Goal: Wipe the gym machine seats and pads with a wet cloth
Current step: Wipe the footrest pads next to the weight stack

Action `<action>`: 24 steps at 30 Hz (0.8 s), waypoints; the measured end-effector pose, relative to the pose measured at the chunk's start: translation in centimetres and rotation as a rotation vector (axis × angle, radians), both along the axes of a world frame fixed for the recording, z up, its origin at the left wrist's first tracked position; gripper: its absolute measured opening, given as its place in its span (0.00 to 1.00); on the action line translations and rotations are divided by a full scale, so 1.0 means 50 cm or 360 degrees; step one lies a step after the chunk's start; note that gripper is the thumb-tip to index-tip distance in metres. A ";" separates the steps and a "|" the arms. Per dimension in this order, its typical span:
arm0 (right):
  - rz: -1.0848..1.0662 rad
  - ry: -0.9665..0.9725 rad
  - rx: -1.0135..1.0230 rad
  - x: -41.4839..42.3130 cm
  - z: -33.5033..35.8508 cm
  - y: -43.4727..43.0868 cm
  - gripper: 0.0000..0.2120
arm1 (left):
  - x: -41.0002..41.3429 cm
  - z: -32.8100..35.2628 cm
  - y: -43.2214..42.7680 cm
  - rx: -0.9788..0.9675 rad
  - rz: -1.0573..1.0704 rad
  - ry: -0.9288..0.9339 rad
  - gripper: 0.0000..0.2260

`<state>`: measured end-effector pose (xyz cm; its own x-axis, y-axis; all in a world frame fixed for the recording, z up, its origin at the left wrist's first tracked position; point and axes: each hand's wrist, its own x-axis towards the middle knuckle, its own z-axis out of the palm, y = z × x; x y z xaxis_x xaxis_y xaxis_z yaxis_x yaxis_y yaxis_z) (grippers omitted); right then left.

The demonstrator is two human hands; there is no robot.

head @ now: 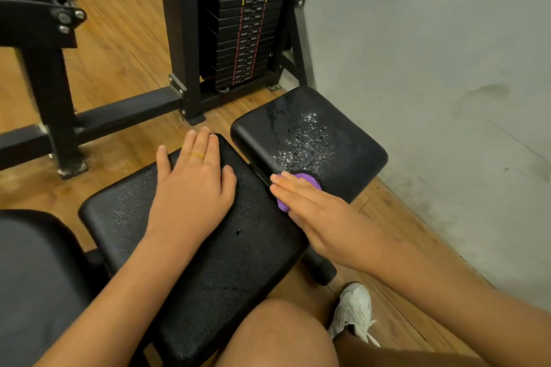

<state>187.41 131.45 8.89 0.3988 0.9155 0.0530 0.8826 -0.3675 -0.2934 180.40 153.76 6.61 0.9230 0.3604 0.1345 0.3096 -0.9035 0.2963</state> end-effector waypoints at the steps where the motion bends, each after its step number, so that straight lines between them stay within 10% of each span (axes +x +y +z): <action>1: -0.0038 -0.0004 -0.0003 0.007 0.002 0.026 0.21 | 0.002 0.000 0.000 0.0000 0.0011 0.0005 0.26; 24: -0.0271 0.0005 -0.0019 0.079 0.003 0.229 0.19 | 0.010 -0.008 0.006 -0.0006 0.0039 -0.0005 0.29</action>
